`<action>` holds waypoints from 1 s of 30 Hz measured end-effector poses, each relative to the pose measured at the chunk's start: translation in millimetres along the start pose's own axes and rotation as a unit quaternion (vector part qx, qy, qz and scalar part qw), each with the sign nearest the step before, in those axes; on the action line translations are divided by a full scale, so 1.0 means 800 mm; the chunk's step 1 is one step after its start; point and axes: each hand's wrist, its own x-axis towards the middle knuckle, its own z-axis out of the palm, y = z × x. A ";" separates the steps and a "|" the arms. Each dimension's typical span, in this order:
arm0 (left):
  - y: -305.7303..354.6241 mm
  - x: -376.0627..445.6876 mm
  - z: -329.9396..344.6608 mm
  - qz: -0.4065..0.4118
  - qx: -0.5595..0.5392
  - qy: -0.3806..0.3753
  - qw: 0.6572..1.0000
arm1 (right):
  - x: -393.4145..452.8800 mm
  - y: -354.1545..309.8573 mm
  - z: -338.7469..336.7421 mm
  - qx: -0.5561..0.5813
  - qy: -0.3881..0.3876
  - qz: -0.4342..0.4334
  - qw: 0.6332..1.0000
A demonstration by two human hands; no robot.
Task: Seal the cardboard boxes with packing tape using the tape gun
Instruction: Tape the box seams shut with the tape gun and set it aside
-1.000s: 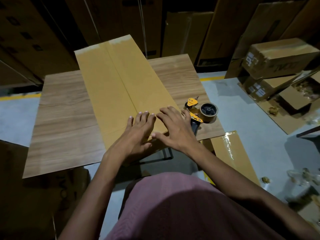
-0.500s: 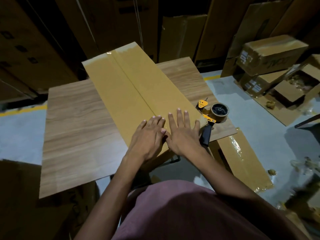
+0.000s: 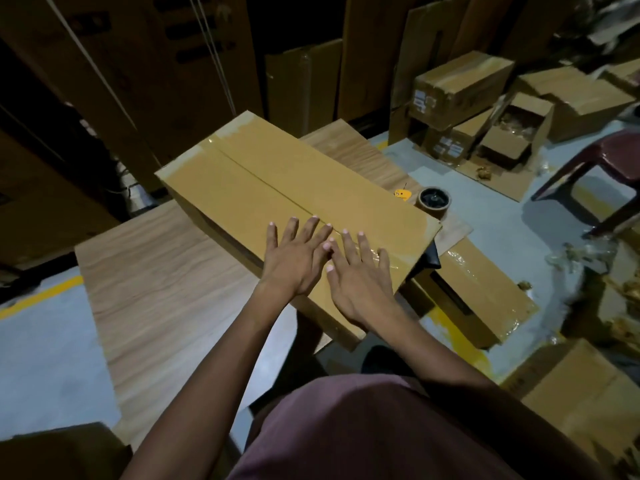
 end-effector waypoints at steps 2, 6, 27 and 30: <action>-0.020 0.013 -0.006 -0.034 -0.006 0.005 0.999 | -0.001 0.001 -0.001 0.004 0.003 0.010 1.000; -0.062 0.036 -0.019 -0.071 -0.021 -0.004 0.997 | 0.006 -0.001 -0.008 -0.012 -0.019 0.035 0.999; -0.173 0.123 -0.028 -0.174 0.004 0.095 0.980 | 0.143 -0.028 -0.043 -0.036 -0.010 -0.162 0.986; -0.165 0.120 -0.027 -0.250 0.006 0.132 0.959 | 0.209 -0.069 -0.047 -0.032 -0.014 -0.181 0.983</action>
